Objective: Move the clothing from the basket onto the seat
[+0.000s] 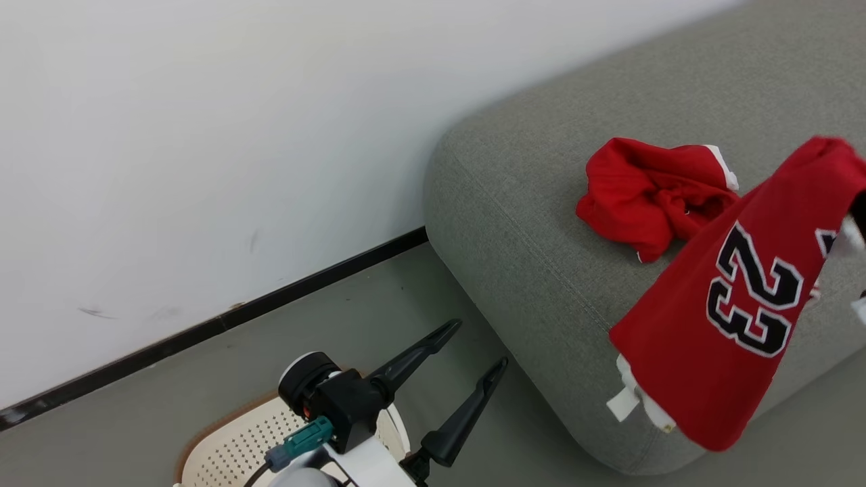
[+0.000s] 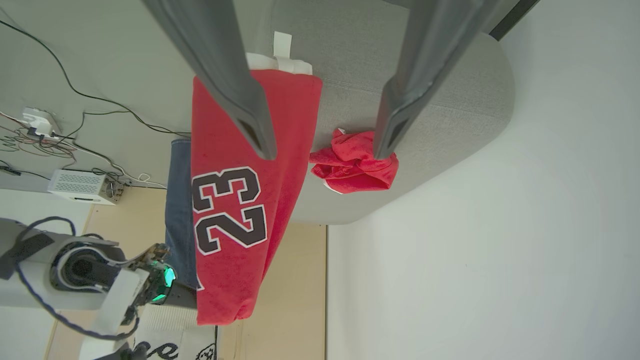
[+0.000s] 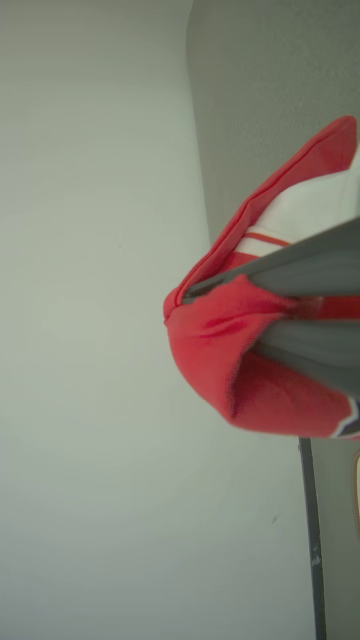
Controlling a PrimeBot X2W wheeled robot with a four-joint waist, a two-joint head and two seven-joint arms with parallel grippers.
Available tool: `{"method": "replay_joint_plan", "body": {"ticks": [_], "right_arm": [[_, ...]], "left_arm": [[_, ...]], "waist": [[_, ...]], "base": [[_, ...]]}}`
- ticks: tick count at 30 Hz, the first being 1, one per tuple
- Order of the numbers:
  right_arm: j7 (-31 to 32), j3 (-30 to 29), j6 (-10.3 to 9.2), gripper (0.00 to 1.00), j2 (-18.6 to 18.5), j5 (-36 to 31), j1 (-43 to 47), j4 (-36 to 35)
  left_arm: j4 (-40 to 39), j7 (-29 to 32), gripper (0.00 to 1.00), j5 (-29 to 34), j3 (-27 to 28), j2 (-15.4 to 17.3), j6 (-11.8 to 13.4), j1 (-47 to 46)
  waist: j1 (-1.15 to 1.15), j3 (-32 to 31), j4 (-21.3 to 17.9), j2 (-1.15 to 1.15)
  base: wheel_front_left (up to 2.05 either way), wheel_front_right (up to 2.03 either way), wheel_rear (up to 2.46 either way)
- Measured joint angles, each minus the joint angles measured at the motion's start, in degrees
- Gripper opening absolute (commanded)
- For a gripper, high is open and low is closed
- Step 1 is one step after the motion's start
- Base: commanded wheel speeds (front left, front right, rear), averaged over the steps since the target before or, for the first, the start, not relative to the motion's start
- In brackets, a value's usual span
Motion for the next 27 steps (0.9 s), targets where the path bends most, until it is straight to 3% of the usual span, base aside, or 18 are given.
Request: {"method": "replay_joint_plan", "body": {"ticks": [17,27], "right_arm": [[7.13,-9.11,0.00,0.00,-1.08,-1.83,-27.78,11.77],[9.78,-13.25,0.00,0.00,-3.37,-6.46,-37.39,21.61]], "left_arm": [[-1.68,2.29,1.00,2.12,1.08,1.43,3.00,-0.05],[-2.71,3.35,1.00,3.89,1.09,2.41,3.86,-1.04]], "waist": [[0.00,7.09,1.90,0.00],[0.00,11.88,4.52,0.00]], "base": [[0.00,0.00,0.00],[0.00,0.00,0.00]]}}
